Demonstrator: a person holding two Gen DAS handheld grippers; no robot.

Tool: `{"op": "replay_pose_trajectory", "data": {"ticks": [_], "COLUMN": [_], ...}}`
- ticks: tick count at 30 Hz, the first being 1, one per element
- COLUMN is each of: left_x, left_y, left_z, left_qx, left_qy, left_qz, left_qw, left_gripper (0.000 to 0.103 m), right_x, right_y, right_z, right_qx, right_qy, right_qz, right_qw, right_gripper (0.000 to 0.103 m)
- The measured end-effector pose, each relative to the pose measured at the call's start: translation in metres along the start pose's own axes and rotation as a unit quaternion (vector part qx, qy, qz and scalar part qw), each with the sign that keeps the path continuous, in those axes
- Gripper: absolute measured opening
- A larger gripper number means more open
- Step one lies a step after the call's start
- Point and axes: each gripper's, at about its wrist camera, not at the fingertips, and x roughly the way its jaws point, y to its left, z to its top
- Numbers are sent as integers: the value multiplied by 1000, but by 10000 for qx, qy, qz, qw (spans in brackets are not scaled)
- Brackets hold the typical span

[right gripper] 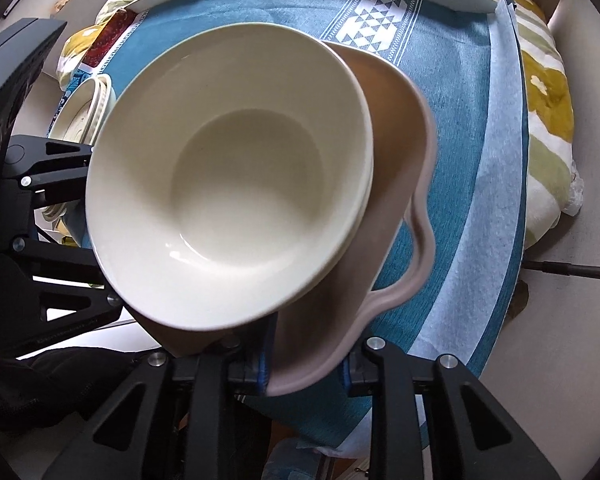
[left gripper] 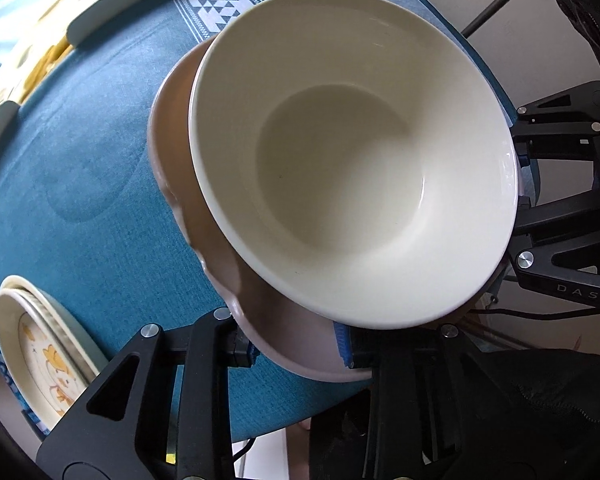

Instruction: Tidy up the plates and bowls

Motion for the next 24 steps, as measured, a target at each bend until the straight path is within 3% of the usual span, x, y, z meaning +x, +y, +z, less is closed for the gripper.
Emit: {"op": "replay_pose_trajectory", "data": {"ticks": [12,24], "left_x": [-40,-122], "left_y": [13,89], "left_z": [-14,-85], "left_qx": [-352,-729], "left_qy": [-348,-656], "left_qz": [425,713], "left_qw": [9979,9926], "left_gripper": [25,25], "right_x": [-18,-49], "right_y": [37,148], "right_z": [26,78], "right_qx": [-698,-1355], "right_qy": [-244,-530], "right_qz": [-46,-171], "right_qw": [9973,9892], "right_gripper": [23,23]}}
